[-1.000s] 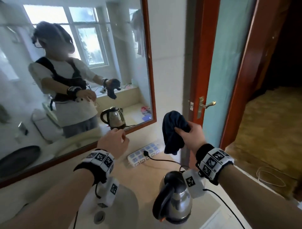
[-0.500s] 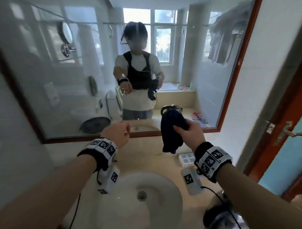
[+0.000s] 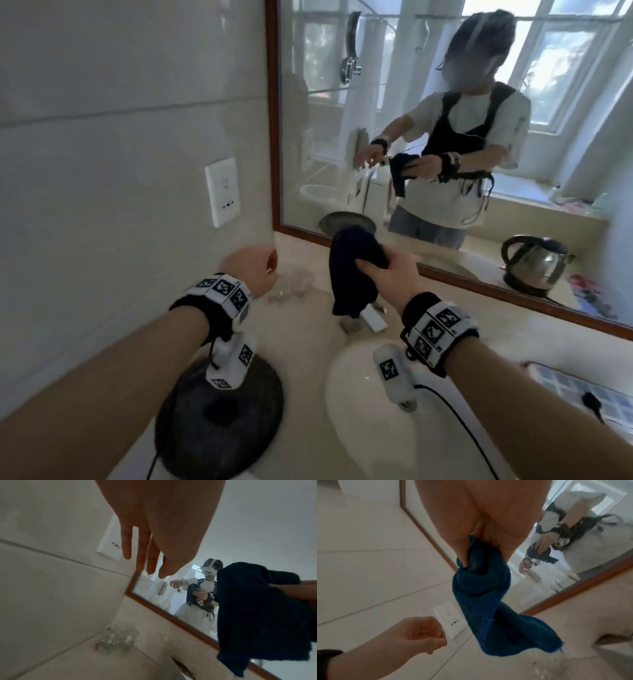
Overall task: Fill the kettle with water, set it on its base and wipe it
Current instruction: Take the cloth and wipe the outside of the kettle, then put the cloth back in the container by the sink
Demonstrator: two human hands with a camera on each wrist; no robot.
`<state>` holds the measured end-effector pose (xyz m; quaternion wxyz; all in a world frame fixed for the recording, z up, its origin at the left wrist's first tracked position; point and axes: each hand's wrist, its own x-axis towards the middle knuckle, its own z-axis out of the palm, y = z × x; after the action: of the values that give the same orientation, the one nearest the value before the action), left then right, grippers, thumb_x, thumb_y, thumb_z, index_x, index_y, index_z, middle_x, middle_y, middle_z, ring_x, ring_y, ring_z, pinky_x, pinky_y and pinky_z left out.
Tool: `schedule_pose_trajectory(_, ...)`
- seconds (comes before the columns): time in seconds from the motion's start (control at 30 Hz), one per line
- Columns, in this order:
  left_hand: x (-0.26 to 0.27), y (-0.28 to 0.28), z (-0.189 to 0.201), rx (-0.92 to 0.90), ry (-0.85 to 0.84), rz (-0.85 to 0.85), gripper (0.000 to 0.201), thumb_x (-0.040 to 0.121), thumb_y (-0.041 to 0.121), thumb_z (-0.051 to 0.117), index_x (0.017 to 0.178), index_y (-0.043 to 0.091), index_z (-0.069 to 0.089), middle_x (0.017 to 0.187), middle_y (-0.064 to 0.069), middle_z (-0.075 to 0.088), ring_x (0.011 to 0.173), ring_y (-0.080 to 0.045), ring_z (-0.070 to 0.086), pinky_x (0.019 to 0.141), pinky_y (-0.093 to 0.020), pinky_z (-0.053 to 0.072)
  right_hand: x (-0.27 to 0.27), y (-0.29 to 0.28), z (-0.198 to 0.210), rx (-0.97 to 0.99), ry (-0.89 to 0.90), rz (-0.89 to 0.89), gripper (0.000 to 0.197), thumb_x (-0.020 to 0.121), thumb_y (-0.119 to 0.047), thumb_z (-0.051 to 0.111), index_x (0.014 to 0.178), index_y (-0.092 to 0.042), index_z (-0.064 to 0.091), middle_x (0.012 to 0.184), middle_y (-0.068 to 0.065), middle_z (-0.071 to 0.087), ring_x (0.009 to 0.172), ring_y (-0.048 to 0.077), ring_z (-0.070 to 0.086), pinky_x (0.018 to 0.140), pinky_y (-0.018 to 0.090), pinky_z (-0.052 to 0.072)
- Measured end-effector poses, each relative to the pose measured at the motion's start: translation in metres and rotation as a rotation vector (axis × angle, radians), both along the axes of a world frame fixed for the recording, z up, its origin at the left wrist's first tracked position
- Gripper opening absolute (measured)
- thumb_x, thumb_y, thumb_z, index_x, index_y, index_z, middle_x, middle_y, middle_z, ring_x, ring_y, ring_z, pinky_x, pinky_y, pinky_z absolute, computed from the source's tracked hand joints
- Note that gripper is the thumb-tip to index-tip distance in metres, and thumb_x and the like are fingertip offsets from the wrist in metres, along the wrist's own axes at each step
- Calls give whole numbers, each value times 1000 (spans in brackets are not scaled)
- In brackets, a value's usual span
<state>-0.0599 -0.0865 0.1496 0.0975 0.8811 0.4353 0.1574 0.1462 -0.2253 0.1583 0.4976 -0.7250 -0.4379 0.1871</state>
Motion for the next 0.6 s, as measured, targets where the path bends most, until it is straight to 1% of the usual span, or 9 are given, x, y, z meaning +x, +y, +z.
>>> schedule_pose_trajectory(0.1, -44, 9, -18, -59, -11, 55, 6, 82, 19, 59, 85, 18, 54, 95, -4, 64, 88, -26, 60, 78, -39, 51, -43, 28, -14, -17, 24, 116, 22, 87, -16, 65, 109, -13, 67, 96, 0, 69, 91, 16, 66, 83, 33, 54)
schedule_pose_trajectory(0.13, -56, 12, -25, -74, -18, 65, 6, 82, 18, 58, 85, 19, 52, 95, -4, 64, 87, -26, 60, 77, -39, 51, -57, 36, -20, -31, 25, 152, 24, 88, -15, 65, 111, -12, 67, 98, 1, 70, 93, 17, 66, 84, 33, 54)
schedule_pose_trajectory(0.2, -75, 14, -38, -85, -19, 79, 8, 82, 17, 56, 83, 21, 50, 95, -4, 63, 85, -27, 59, 74, -37, 50, -76, 47, -33, -53, 32, 195, 26, 87, -16, 65, 113, -11, 66, 101, 4, 71, 98, 22, 67, 87, 39, 55)
schedule_pose_trajectory(0.27, -101, 19, -54, -117, -6, 131, 6, 83, 18, 56, 86, 20, 51, 95, -4, 62, 85, -27, 58, 72, -35, 49, -101, 65, -54, -108, 16, 260, 23, 87, -17, 65, 110, -13, 66, 98, 3, 70, 96, 23, 67, 86, 40, 55)
schedule_pose_trajectory(0.33, -121, 21, -72, -143, 1, 186, 7, 83, 17, 57, 90, 16, 54, 95, -5, 61, 86, -28, 58, 71, -35, 48, -121, 78, -71, -160, 7, 306, 27, 87, -21, 65, 113, -15, 64, 101, 3, 70, 94, 18, 65, 84, 35, 54)
schedule_pose_trajectory(0.4, -137, 21, -92, -173, -3, 233, 7, 83, 16, 57, 88, 14, 52, 95, -7, 60, 85, -29, 58, 72, -36, 47, -143, 87, -92, -240, 15, 346, 32, 89, -22, 63, 120, -14, 61, 107, 3, 68, 95, 16, 62, 85, 31, 51)
schedule_pose_trajectory(0.5, -154, 16, -127, -242, 69, 257, 10, 84, 17, 54, 83, 17, 44, 96, -10, 58, 85, -31, 58, 72, -37, 47, -169, 94, -134, -338, 20, 390, 35, 90, -22, 62, 124, -15, 59, 114, 5, 68, 105, 23, 64, 93, 39, 52)
schedule_pose_trajectory(0.53, -158, 15, -140, -264, 86, 258, 10, 84, 17, 53, 84, 17, 44, 97, -10, 58, 85, -31, 58, 72, -37, 48, -177, 96, -151, -372, 12, 405, 36, 90, -23, 61, 125, -16, 58, 116, 6, 68, 107, 25, 64, 93, 40, 52)
schedule_pose_trajectory(0.6, -167, 12, -162, -300, 86, 268, 6, 84, 17, 53, 88, 15, 49, 99, -10, 58, 87, -33, 59, 74, -38, 49, -190, 98, -182, -445, -18, 444, 38, 90, -24, 60, 127, -17, 57, 120, 7, 67, 110, 27, 63, 94, 39, 51)
